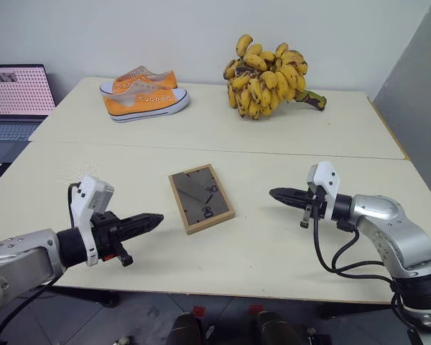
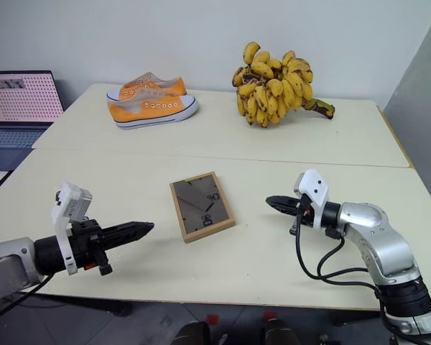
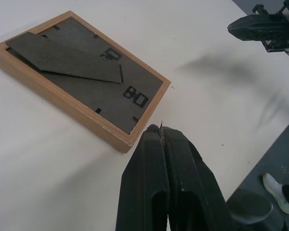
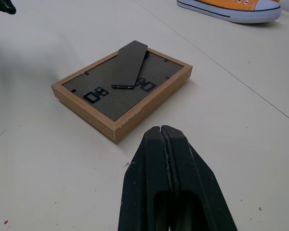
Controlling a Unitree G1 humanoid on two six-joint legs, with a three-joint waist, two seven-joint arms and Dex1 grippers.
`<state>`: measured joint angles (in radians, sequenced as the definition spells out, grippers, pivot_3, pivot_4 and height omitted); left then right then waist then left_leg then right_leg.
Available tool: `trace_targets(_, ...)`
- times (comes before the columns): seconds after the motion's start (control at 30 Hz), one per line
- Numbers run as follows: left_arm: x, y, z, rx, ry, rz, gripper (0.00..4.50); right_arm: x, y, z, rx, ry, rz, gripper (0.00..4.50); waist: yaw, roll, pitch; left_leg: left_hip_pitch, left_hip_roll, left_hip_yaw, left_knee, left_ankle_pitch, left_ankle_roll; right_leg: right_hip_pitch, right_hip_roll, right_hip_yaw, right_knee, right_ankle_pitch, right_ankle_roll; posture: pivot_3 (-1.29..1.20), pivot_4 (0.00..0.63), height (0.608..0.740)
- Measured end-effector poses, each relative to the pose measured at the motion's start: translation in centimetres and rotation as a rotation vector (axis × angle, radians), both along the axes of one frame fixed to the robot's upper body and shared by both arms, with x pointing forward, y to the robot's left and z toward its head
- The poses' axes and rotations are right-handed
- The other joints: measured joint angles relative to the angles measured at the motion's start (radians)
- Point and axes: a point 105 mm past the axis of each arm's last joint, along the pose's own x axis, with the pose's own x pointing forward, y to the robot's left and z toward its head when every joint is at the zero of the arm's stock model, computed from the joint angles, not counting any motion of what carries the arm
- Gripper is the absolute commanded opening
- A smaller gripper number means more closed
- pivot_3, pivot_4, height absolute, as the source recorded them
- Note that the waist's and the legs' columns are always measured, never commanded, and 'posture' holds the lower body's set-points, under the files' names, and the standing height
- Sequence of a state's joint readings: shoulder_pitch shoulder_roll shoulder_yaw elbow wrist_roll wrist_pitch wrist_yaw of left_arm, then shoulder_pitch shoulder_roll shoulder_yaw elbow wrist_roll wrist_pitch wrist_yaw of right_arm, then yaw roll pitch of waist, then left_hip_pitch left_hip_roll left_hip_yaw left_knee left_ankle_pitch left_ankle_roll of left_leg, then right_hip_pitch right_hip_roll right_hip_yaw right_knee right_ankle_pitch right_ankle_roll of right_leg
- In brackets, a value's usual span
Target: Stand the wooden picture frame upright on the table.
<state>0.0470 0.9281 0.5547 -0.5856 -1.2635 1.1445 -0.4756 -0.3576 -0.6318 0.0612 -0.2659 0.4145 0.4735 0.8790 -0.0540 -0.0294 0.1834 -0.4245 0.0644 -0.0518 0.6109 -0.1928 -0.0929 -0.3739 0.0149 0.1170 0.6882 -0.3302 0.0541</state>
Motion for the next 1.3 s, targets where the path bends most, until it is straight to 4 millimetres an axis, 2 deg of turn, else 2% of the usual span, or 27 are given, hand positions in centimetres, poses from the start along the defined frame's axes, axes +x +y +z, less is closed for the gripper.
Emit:
trace_targets(0.53,1.6,0.9,0.0,0.031,-0.005,0.091,0.03,-0.2,-0.3,-0.7,0.003,0.024,-0.018,0.0,0.0,0.0,0.0,0.001,0.0,0.0,0.001,0.0,0.0,0.0,0.0,0.0,0.001,0.0,0.0,0.0,0.15,0.74)
trace_targets(1.1,2.1,0.8,-0.4,0.008,-0.019,0.125,0.03,0.0,-0.2,-0.8,0.013,0.014,-0.026,0.0,0.0,0.0,0.0,0.001,0.0,0.0,0.001,0.0,0.0,0.0,0.0,0.0,0.002,0.0,0.0,0.0,0.15,0.74)
trace_targets(1.2,2.9,1.6,-1.3,0.019,-0.029,0.185,0.03,1.0,-0.1,-1.6,0.032,0.004,-0.089,0.0,0.0,0.0,0.0,0.003,0.0,0.001,0.001,0.0,0.0,0.001,0.0,0.001,0.003,0.0,0.0,0.0,0.15,0.74)
trace_targets(1.3,4.6,4.0,-3.0,0.033,-0.021,0.319,0.03,2.1,0.4,-3.3,0.037,0.019,-0.16,0.0,-0.001,0.0,0.0,0.004,0.0,0.001,0.001,0.0,0.0,0.001,0.001,0.002,0.005,0.0,0.0,0.0,0.15,0.74)
